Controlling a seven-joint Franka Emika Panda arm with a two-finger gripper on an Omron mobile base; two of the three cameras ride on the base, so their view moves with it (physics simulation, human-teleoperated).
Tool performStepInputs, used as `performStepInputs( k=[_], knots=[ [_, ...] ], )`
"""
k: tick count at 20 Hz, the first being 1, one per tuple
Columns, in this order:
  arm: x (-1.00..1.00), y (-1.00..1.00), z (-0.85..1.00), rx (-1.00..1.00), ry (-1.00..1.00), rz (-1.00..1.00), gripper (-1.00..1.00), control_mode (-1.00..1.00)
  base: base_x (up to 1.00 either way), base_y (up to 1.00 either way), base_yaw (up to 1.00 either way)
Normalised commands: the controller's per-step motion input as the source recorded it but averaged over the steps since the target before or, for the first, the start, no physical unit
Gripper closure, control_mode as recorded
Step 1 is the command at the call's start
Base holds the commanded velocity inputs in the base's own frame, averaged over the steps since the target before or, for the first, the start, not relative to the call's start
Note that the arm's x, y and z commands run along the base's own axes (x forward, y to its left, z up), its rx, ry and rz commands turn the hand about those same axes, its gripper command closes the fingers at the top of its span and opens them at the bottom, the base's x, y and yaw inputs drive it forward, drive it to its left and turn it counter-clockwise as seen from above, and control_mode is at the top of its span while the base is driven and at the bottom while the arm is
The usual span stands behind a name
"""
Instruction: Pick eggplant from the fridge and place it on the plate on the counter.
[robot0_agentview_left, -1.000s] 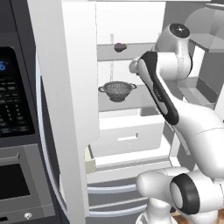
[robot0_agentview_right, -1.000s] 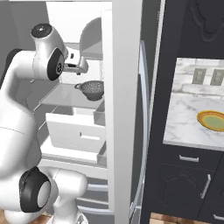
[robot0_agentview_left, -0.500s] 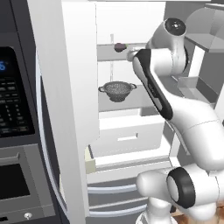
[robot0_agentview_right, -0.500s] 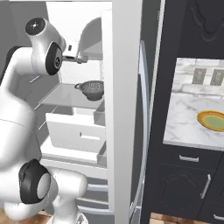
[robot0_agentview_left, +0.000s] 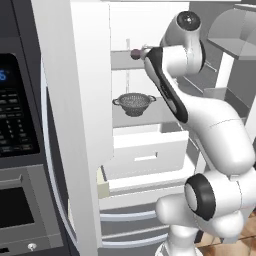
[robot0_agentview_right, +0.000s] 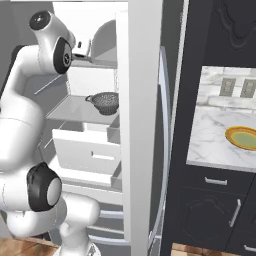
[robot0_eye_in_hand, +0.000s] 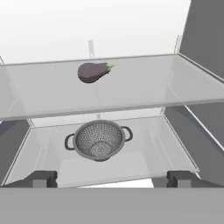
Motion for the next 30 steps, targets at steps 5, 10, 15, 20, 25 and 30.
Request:
performStepInputs(
  k=[5, 10, 15, 20, 25, 30],
  knots=[
    [0.29, 0.01, 0.0, 0.0, 0.0, 0.0, -1.0, -1.0, 0.0, 0.0, 0.0],
    [0.25, 0.1, 0.0, 0.0, 0.0, 0.0, -1.0, -1.0, 0.0, 0.0, 0.0],
    [0.24, 0.11, 0.0, 0.0, 0.0, 0.0, -1.0, -1.0, 0.0, 0.0, 0.0],
    [0.27, 0.08, 0.0, 0.0, 0.0, 0.0, -1.0, -1.0, 0.0, 0.0, 0.0],
    [0.3, 0.07, 0.0, 0.0, 0.0, 0.0, -1.0, -1.0, 0.0, 0.0, 0.0],
    [0.38, 0.08, 0.0, 0.0, 0.0, 0.0, -1.0, -1.0, 0.0, 0.0, 0.0]
  ],
)
